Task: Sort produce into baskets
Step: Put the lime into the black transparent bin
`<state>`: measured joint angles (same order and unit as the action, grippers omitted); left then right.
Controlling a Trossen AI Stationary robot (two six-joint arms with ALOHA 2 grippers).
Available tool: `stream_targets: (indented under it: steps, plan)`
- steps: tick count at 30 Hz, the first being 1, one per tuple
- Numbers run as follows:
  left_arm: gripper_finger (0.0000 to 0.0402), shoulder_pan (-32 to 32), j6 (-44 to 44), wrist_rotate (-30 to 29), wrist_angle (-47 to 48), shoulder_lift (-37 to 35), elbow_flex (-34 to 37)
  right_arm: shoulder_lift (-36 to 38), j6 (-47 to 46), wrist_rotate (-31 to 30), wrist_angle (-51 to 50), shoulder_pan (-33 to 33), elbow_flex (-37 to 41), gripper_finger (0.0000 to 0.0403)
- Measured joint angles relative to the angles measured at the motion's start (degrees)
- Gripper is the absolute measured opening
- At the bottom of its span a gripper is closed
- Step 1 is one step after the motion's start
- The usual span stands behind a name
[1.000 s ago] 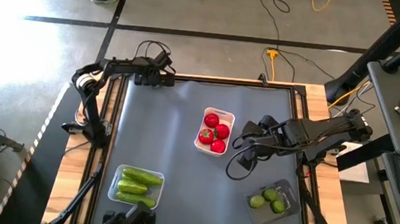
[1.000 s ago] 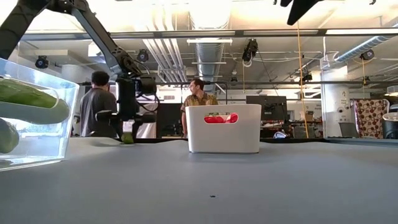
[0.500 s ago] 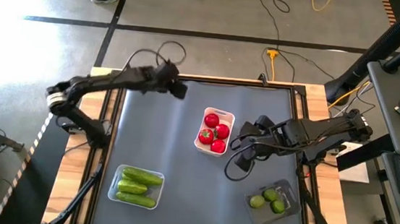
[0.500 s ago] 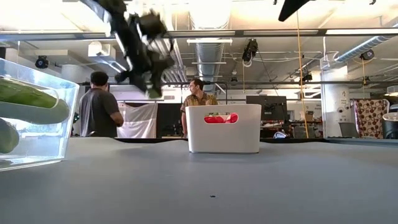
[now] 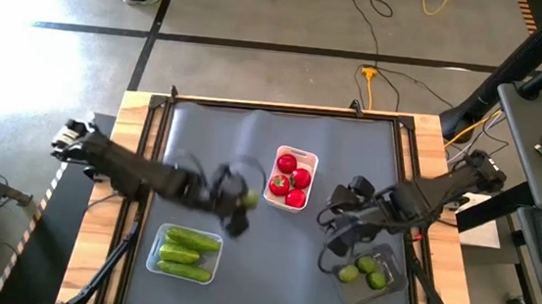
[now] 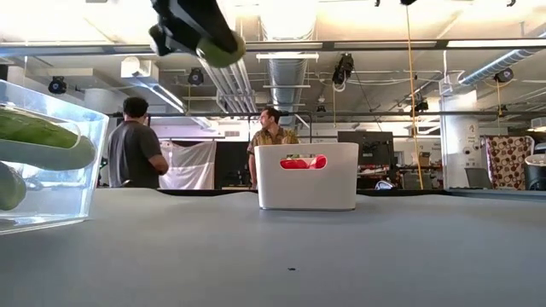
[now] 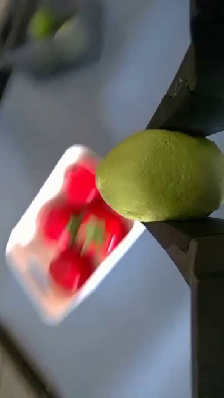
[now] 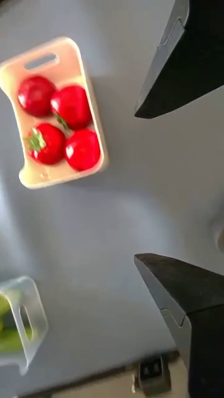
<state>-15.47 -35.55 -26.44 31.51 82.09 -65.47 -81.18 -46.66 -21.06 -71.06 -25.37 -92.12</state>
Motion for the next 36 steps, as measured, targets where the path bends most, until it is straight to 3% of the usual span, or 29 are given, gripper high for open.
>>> stream_targets:
  steps: [4, 7, 15, 23, 36]
  plan:
    - [0.0145, -8.75, -2.2, -1.42, -3.95, 4.8, 0.0, -0.49, -5.96, -0.83, 0.48, -4.13, 0.31, 0.0366]
    - [0.0144, -11.48, -3.78, -1.48, -7.67, 9.45, 0.0, -1.95, -9.93, -2.66, 0.84, -7.9, 0.35, 0.0366]
    - [0.0144, -11.86, -5.52, -1.55, -8.9, 19.73, -5.64, -7.6, -18.52, -2.95, 1.17, -14.14, 0.37, 0.0366]
    - [0.0144, -11.35, -3.74, 0.78, -3.3, 29.12, -13.13, -9.83, -23.57, -2.78, 1.32, -17.5, 0.37, 0.0366]
    - [0.0145, -10.69, -3.74, 1.97, -1.41, 36.89, -17.12, -9.91, -25.35, -4.29, 3.03, -17.87, 0.35, 0.0366]
